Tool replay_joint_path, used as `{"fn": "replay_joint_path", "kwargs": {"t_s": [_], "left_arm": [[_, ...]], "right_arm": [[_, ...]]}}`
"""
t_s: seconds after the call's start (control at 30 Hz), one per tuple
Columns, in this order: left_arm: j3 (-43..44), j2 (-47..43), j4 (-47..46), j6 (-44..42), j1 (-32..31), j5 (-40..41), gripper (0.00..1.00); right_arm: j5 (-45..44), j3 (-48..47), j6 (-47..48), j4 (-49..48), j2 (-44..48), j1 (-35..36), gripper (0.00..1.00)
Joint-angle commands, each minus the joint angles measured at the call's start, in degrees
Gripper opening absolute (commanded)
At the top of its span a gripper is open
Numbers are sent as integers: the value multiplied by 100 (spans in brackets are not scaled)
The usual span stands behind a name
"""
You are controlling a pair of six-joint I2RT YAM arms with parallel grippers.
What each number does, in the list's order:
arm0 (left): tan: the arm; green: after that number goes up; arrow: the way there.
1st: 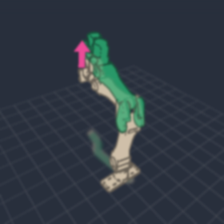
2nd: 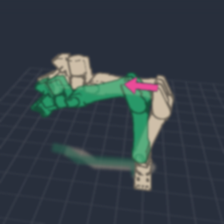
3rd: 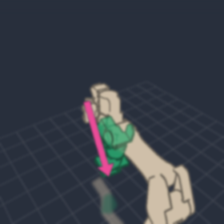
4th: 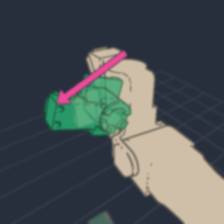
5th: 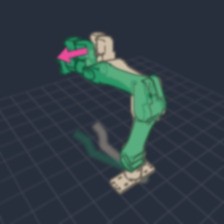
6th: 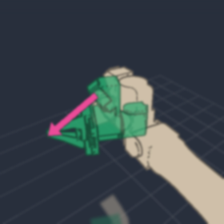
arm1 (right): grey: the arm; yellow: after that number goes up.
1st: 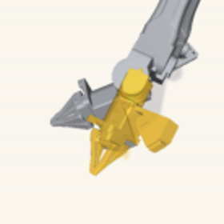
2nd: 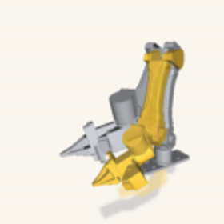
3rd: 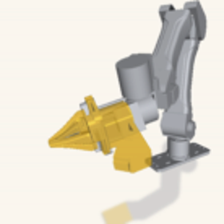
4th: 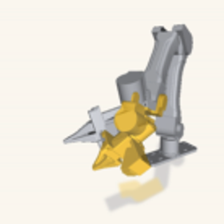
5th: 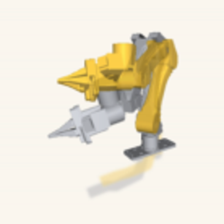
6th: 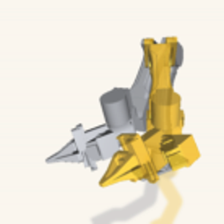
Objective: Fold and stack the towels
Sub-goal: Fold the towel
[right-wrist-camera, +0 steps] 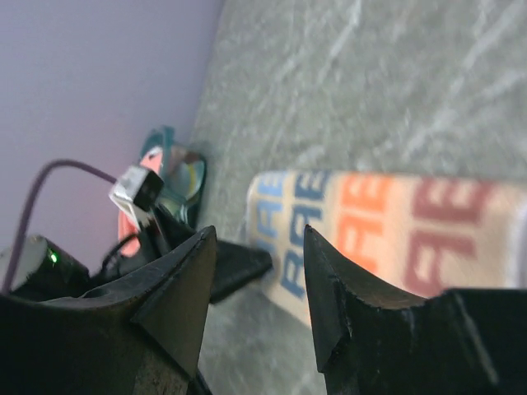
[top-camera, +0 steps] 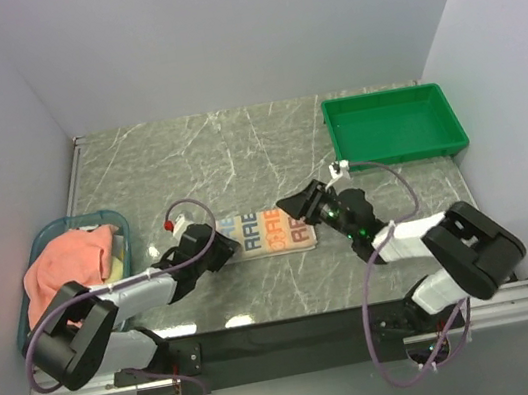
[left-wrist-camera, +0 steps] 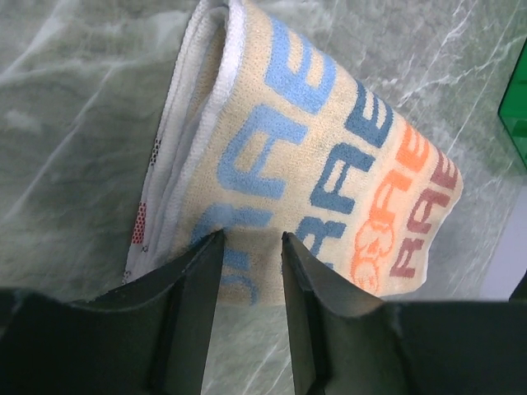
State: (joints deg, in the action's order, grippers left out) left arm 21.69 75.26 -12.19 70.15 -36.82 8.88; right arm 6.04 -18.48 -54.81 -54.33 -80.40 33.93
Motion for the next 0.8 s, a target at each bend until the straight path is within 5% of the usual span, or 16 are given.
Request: {"fn": "replay_joint_path", "kwargs": {"t_s": [0.0,0.27,0.5,0.6,0.77], "left_arm": [[-113,410,603,-72,43,114,43],[-358,68,761,-54,201,149,43],[-447,-213,1191,-220,597,25,45],[-175,-398,1700,-501,597,156,53],[905,-627,2535,-1090,518,403,76]], "right_arm": [[-51,-392,138,160,-598,-167,54],[-129,-411,-337,-1159,-2399,-536,53],[88,-323,48,-914,-2078,-730,56],[196,-497,512,6,-1200,-844,63],[-269,-1165,1549,3068,276,-950,78]]}}
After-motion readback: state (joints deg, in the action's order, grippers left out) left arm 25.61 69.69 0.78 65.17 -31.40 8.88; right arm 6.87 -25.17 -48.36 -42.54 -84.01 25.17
